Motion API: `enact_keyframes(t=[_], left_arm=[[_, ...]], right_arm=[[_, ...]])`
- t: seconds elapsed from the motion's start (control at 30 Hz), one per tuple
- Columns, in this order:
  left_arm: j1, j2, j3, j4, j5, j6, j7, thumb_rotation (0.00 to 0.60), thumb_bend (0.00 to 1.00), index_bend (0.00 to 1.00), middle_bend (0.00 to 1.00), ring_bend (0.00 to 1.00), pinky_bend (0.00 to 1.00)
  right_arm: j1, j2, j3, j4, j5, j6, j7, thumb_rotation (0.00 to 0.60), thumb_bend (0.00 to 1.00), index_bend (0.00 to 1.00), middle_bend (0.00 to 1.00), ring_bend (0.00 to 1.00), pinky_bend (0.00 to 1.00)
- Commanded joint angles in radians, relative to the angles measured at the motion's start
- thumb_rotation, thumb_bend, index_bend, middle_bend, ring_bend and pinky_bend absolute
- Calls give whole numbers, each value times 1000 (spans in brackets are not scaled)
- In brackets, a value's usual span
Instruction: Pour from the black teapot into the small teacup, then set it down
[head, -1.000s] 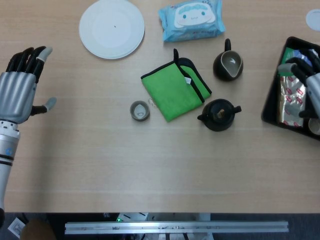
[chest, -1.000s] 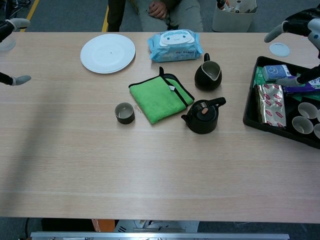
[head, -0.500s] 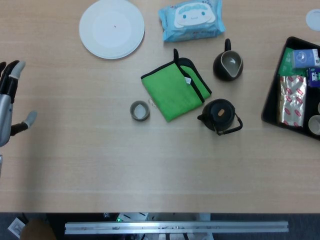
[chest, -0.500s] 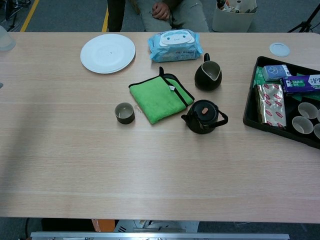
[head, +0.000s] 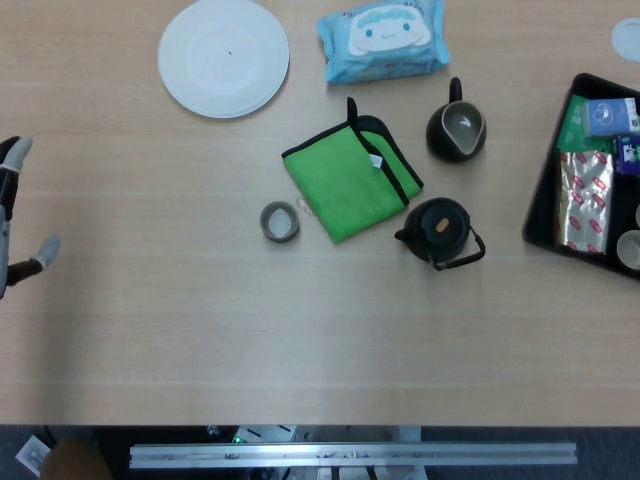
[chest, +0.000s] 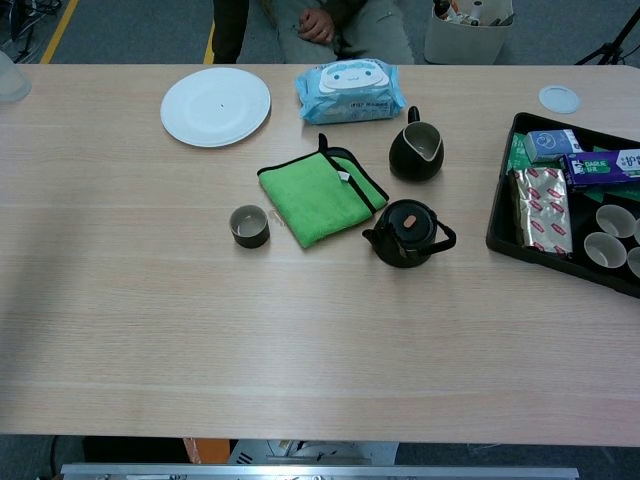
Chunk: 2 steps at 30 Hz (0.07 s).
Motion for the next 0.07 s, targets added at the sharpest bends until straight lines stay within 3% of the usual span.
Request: enact_keyframes(t=[0.03, 0.07], left_arm=[[2, 2, -2, -1, 1, -2, 2, 600, 206, 26, 115, 76, 126], [3, 3, -2, -2, 2, -3, 3, 600, 206, 26, 115, 76, 126]], right_arm=[[-4, -4, 5, 4, 4, -3, 0, 600, 77, 286, 299, 125, 0], [-6, -6, 7, 5, 5, -5, 1, 600, 77, 286, 299, 125, 0]])
